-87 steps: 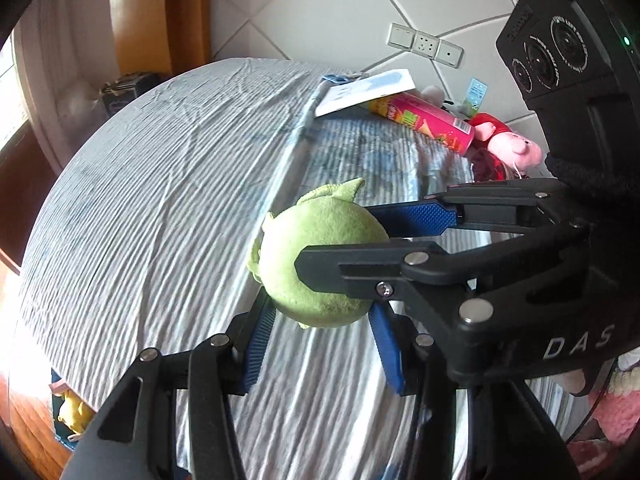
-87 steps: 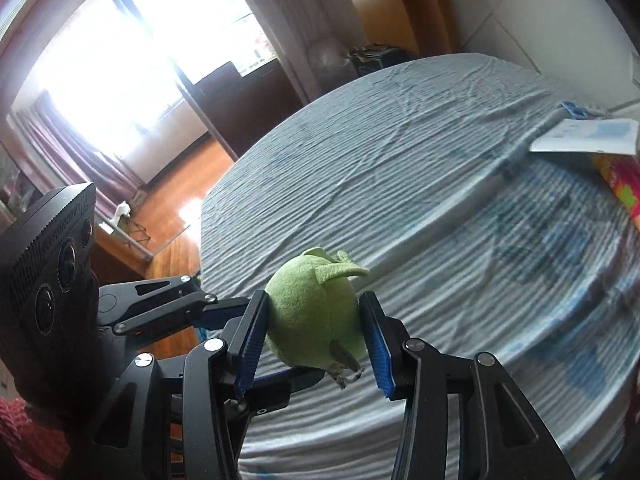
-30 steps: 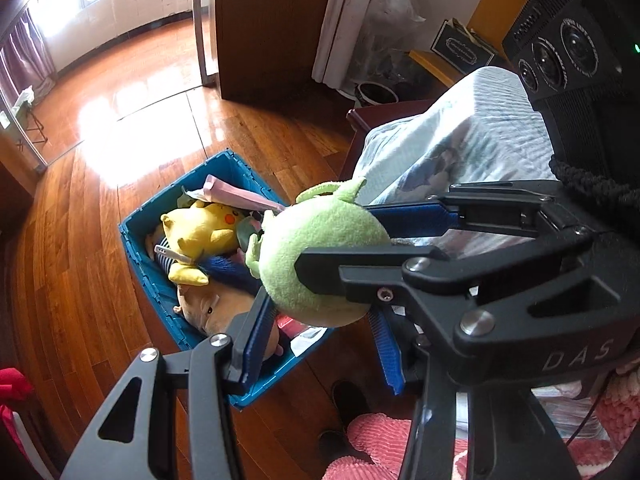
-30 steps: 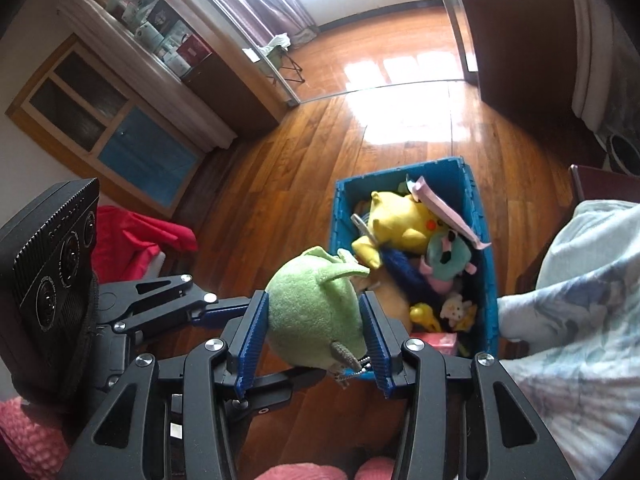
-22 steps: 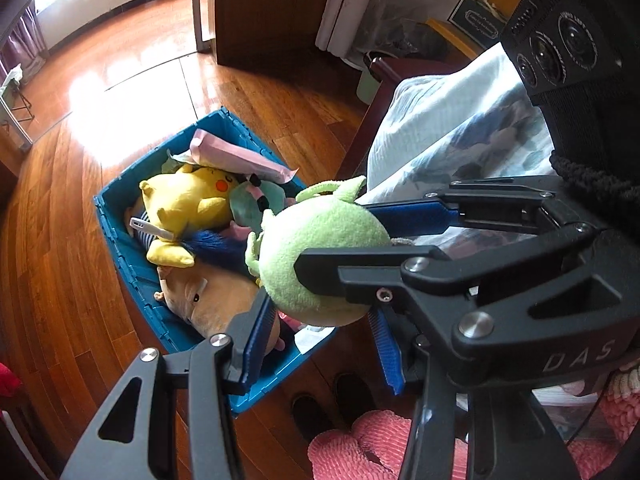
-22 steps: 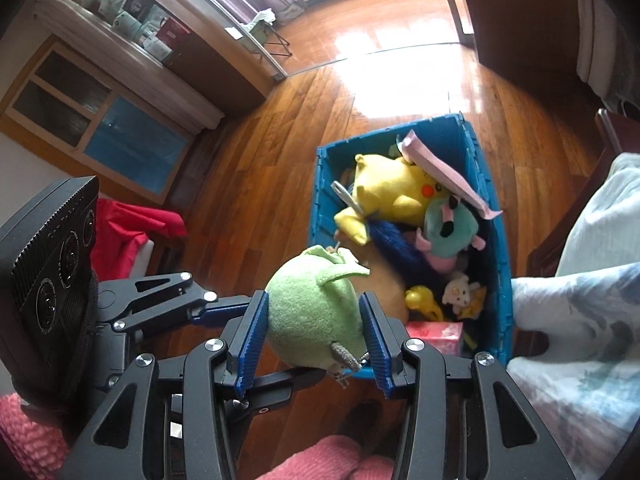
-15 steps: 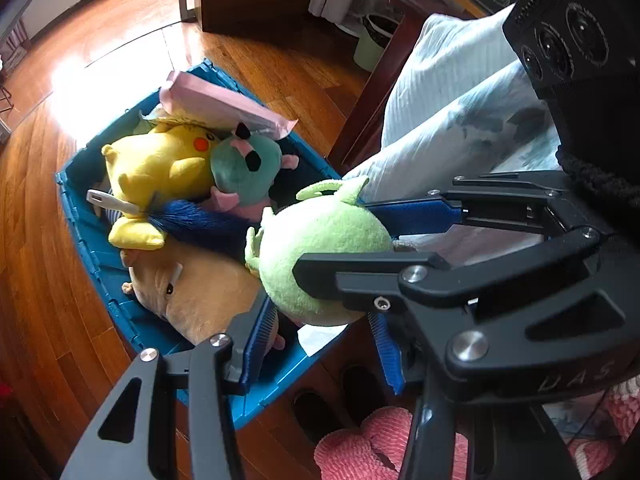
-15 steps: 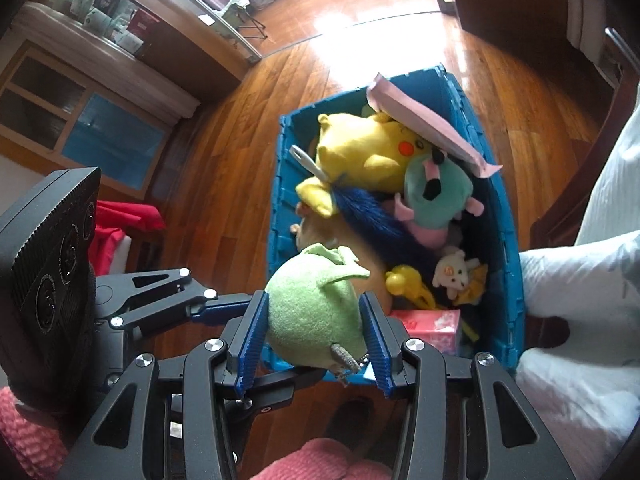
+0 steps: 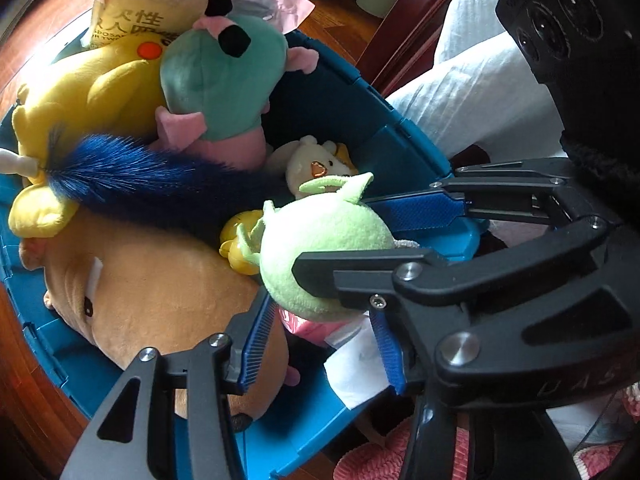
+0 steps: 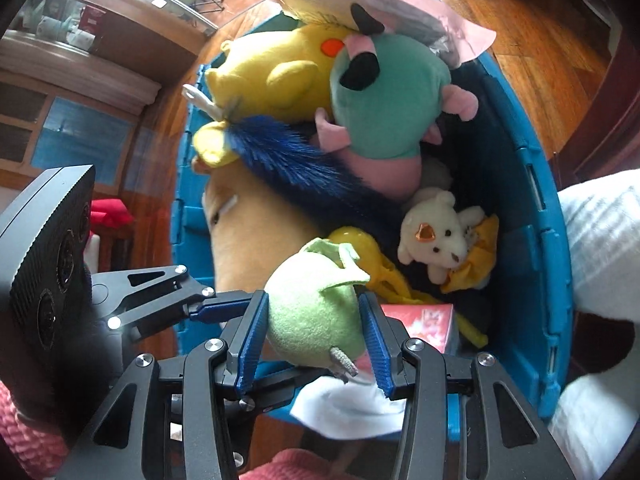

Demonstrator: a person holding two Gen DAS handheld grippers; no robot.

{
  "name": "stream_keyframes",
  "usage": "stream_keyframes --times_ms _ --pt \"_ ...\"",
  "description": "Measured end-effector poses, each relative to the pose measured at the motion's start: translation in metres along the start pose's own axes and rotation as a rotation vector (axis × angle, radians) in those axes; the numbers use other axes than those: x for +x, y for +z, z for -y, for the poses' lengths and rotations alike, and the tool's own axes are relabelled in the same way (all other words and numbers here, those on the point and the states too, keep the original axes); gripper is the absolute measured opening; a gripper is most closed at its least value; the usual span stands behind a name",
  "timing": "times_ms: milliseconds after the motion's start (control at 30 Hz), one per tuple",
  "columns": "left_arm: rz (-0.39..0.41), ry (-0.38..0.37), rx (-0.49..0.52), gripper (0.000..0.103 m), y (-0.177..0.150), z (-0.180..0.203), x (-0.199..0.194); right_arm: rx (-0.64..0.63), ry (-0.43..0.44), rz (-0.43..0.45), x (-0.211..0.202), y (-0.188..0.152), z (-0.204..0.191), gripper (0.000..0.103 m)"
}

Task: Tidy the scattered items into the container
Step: 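Lower the green plush into the bin and open the right tool, then raise the open right tool from the bin and return it to the bed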

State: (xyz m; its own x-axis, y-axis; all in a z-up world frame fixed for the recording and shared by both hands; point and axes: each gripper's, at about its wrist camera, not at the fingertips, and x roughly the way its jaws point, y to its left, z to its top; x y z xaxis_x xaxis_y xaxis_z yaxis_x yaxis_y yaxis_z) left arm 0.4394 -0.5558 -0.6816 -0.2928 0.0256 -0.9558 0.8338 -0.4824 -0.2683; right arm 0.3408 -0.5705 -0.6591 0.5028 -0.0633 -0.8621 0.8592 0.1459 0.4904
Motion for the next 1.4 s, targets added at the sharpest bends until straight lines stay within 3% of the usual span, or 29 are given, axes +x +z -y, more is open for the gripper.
stream_keyframes --times_ms 233,300,333,767,1400 --pt "-0.021 0.076 -0.046 0.05 0.005 -0.011 0.018 0.012 -0.049 0.0 0.008 0.006 0.013 0.048" --pt "-0.018 0.095 -0.05 0.063 0.005 -0.012 0.016 0.009 -0.065 -0.002 0.008 0.006 0.013 0.049" --pt "-0.015 0.099 -0.053 0.064 0.004 -0.011 0.014 0.007 -0.074 -0.004 0.009 0.007 0.013 0.05" --pt "0.021 0.152 -0.079 0.065 -0.002 -0.004 -0.011 -0.027 -0.116 0.011 -0.008 0.008 -0.012 0.05" --pt "0.084 0.268 -0.158 0.065 -0.004 -0.027 -0.132 -0.005 -0.201 0.102 -0.087 0.013 -0.072 0.05"
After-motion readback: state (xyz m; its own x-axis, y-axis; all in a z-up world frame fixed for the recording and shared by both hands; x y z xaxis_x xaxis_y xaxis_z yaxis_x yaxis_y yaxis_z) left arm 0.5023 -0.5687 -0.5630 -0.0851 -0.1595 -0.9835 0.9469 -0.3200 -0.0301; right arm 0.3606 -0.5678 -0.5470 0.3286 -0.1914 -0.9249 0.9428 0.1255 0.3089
